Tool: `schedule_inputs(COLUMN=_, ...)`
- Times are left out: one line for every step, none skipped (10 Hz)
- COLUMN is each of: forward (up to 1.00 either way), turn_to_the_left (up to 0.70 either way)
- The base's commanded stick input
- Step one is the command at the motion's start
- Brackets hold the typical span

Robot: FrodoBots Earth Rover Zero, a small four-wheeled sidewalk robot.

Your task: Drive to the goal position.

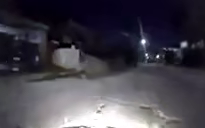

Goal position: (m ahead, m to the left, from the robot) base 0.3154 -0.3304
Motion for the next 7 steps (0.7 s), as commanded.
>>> schedule_inputs(forward=0.98, turn_to_the_left=0.38)
schedule_inputs(forward=0.98, turn_to_the_left=0.38)
schedule_inputs(forward=0.98, turn_to_the_left=0.38)
schedule_inputs(forward=0.98, turn_to_the_left=0.38)
schedule_inputs(forward=0.98, turn_to_the_left=0.38)
schedule_inputs(forward=0.98, turn_to_the_left=0.38)
schedule_inputs(forward=0.98, turn_to_the_left=0.38)
